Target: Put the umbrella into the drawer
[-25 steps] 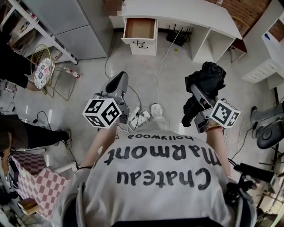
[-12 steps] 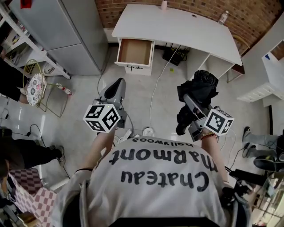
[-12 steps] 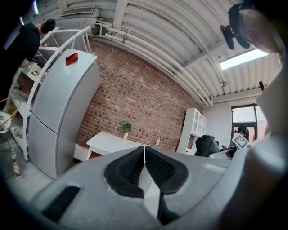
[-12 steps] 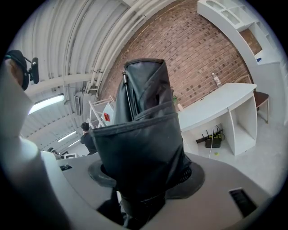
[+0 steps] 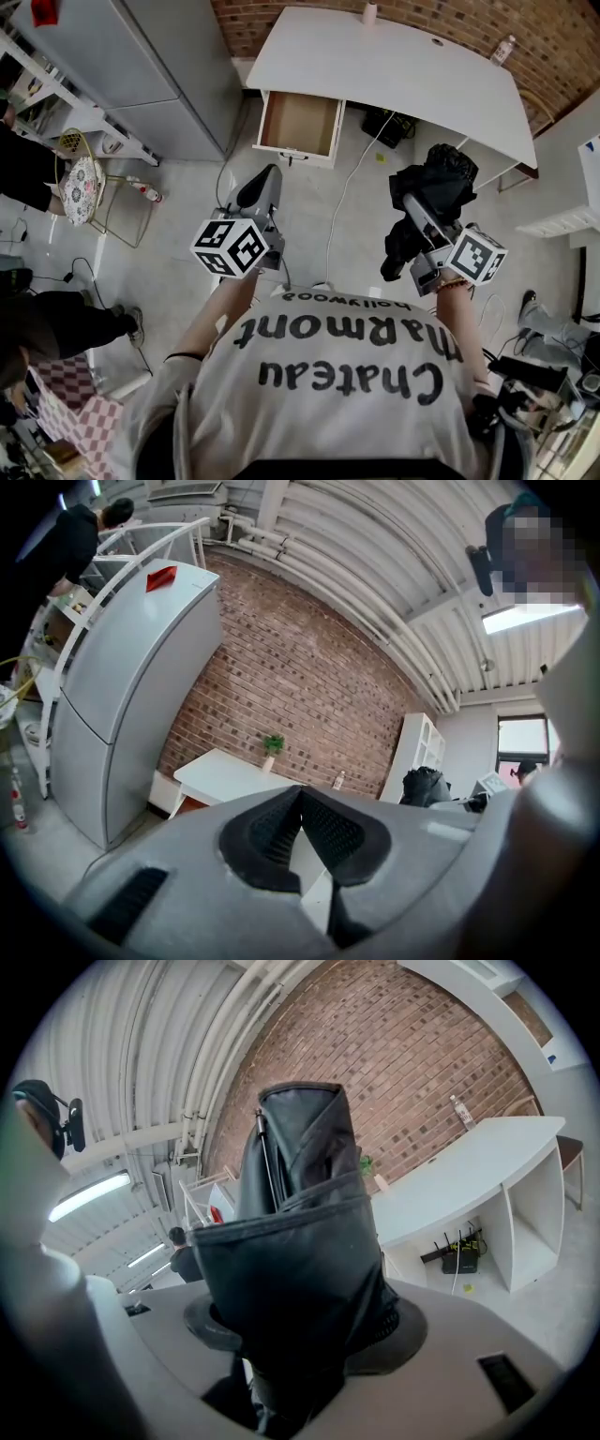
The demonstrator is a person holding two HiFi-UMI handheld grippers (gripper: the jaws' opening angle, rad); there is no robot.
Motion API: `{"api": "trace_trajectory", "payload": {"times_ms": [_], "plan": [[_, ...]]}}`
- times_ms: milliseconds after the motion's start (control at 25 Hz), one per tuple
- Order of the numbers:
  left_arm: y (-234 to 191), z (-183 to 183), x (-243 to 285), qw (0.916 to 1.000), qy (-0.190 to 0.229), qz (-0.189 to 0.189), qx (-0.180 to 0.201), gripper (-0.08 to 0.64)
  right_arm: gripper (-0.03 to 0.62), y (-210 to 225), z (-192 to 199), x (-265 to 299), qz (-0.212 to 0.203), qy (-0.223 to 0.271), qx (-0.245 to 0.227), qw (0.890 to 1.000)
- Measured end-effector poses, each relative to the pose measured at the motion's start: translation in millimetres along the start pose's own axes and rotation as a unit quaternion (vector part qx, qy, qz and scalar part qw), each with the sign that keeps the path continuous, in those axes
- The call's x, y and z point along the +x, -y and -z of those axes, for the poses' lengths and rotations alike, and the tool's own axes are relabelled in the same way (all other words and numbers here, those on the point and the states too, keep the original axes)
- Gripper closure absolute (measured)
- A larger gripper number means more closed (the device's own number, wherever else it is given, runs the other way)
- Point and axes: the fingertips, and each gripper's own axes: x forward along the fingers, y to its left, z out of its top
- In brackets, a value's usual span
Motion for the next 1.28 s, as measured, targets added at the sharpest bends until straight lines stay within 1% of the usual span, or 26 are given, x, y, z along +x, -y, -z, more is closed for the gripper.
{"api": "trace_trajectory", "payload": {"times_ms": [160, 280, 360, 480, 640, 760, 920, 1080, 1120, 1200, 1280], "plan": [[-3, 5, 17, 0.9990, -0.040, 0.006, 0.016, 0.544, 0.328, 11, -7, 22, -0.007, -0.016, -0.002, 1.000], [-2, 2, 29, 0.9993, -0.033, 0.013, 0.011, 0.543, 0.328, 13, -13, 44, -0.043, -0.012, 0.008, 0.999], [-8, 4, 31, 0.9995, -0.030, 0.008, 0.003, 0.543, 0.328, 15, -10, 62, -0.059, -0.018, 0.023, 0.998], [-22, 5, 32, 0.9997, -0.023, -0.011, -0.005, 0.543, 0.328, 12, -11, 93, -0.086, -0.040, 0.018, 0.995], [-45, -10, 38, 0.9993, -0.003, -0.037, 0.000, 0.543, 0.328, 2, -19, 144, -0.131, -0.065, 0.001, 0.989], [-69, -21, 45, 0.9983, 0.007, -0.058, -0.007, 0.543, 0.328, 1, -25, 185, -0.154, -0.081, -0.001, 0.985], [-105, -34, 61, 0.9947, 0.023, -0.098, -0.016, 0.545, 0.328, -2, -37, 244, -0.184, -0.114, -0.014, 0.976], [-134, -49, 71, 0.9902, 0.040, -0.131, -0.030, 0.544, 0.328, -18, -47, 294, -0.217, -0.142, -0.023, 0.965], [-140, -51, 77, 0.9893, 0.042, -0.136, -0.032, 0.544, 0.328, -18, -49, 307, -0.218, -0.151, -0.027, 0.964], [-151, -54, 89, 0.9874, 0.044, -0.148, -0.037, 0.543, 0.328, -10, -52, 332, -0.202, -0.175, -0.048, 0.962], [-164, -54, 101, 0.9853, 0.047, -0.159, -0.041, 0.544, 0.328, -7, -52, 355, -0.197, -0.197, -0.071, 0.958]]}}
